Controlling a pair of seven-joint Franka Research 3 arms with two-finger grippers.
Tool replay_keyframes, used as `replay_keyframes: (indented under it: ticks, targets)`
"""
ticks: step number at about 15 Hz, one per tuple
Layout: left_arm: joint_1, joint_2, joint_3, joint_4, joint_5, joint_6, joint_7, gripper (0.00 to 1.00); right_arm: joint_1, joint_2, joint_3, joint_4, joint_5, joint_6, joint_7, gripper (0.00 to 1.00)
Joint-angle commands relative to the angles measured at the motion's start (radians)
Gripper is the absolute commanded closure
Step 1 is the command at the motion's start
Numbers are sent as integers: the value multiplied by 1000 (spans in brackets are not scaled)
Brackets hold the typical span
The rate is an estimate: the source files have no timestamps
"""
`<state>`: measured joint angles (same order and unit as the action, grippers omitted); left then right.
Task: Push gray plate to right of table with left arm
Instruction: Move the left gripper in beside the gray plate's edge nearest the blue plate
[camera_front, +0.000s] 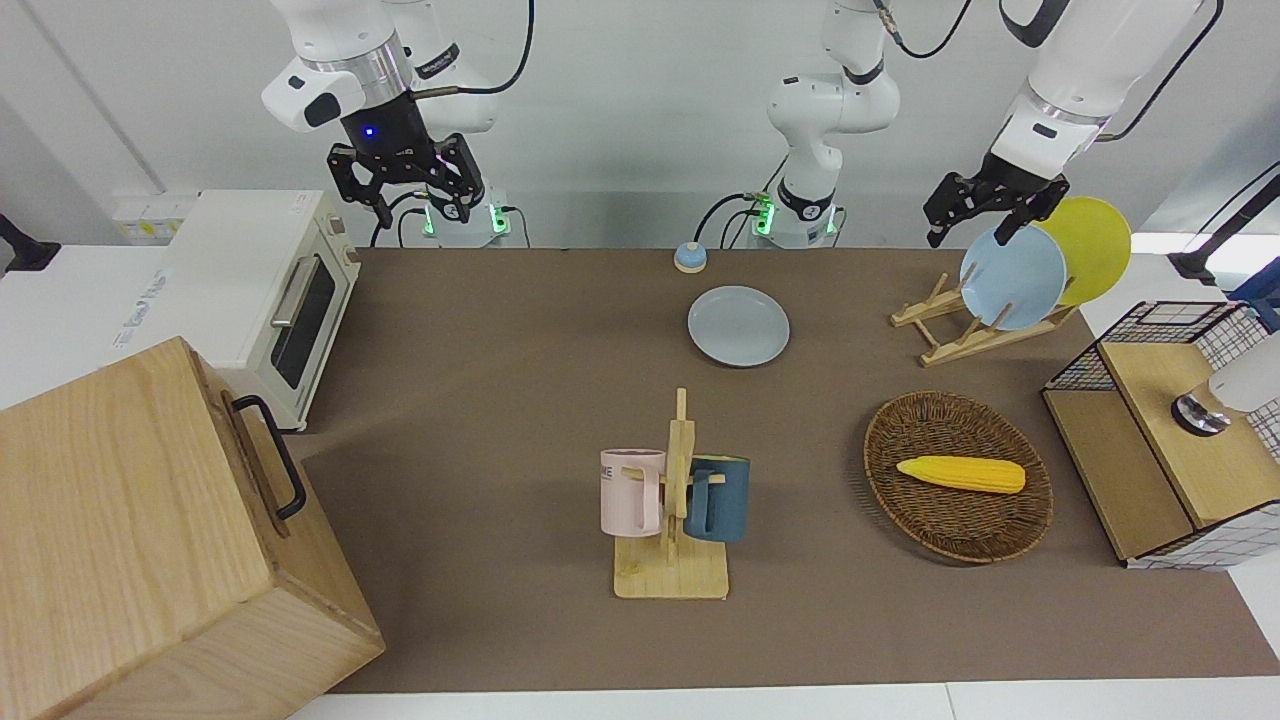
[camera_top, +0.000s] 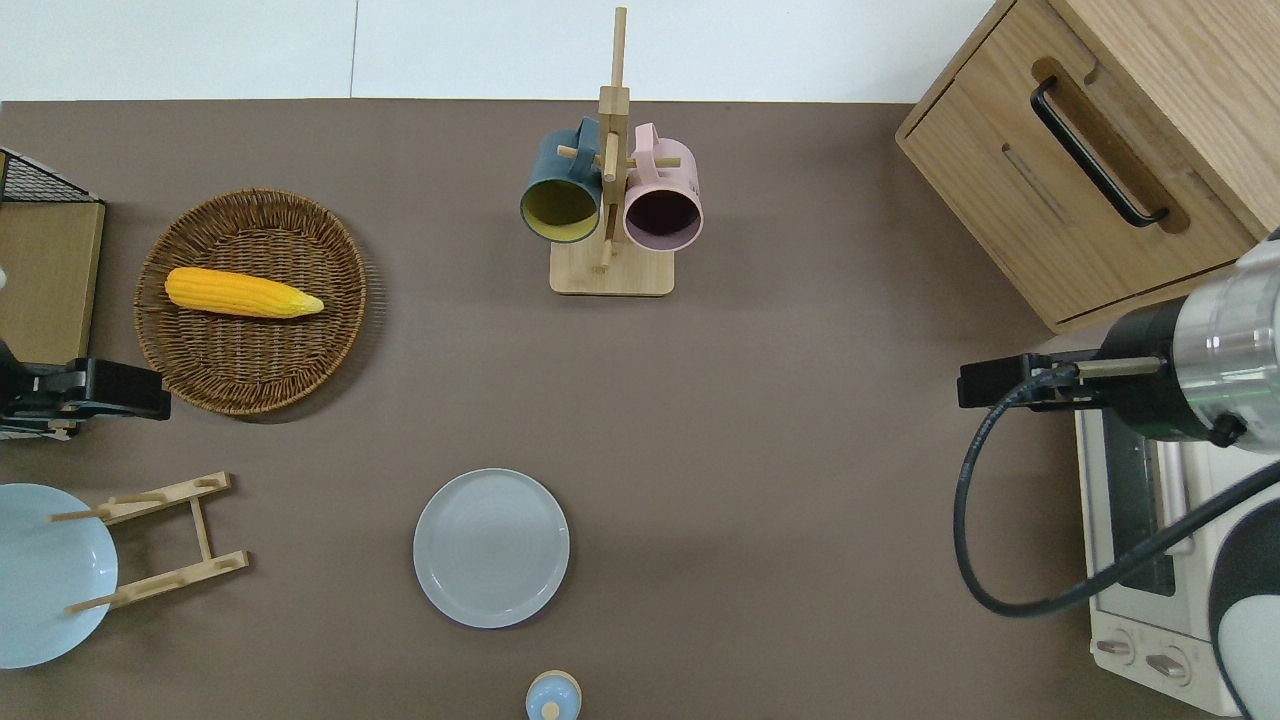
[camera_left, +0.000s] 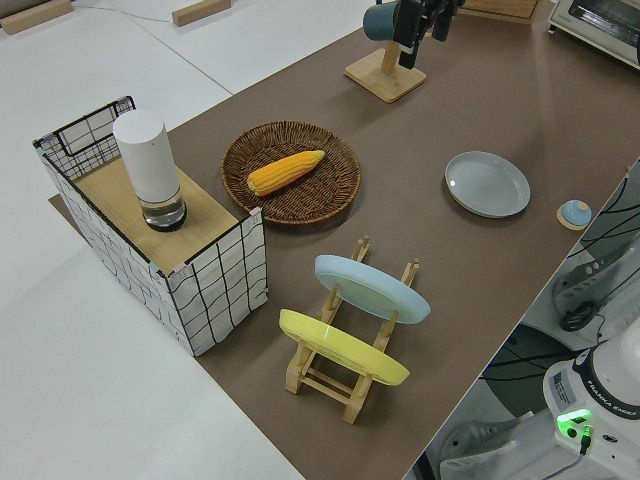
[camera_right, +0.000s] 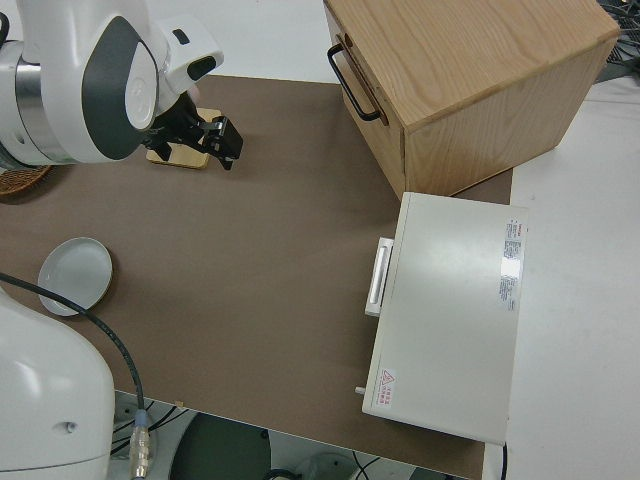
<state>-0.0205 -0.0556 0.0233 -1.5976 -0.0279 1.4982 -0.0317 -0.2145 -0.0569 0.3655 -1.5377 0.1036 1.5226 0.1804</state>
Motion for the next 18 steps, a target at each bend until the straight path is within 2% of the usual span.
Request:
replay_keyframes:
  ticks: [1, 7, 9, 16, 18]
  targets:
    - [-4, -88, 4, -137, 8, 59, 1, 7, -6, 6, 4, 14, 16, -5, 2, 5]
    - [-9, -90, 0, -278, 2, 117, 1, 7, -6, 6, 3, 14, 16, -5, 2, 5]
    - [-9, -95, -19, -362, -1, 174, -2, 7, -6, 6, 4, 14, 16, -5, 2, 5]
    - [-10, -139, -25, -556, -58, 275, -28, 13, -6, 6, 3, 14, 16, -5, 2, 5]
    - [-10, -174, -46, -628, -82, 327, -82, 21, -6, 6, 4, 14, 16, -5, 2, 5]
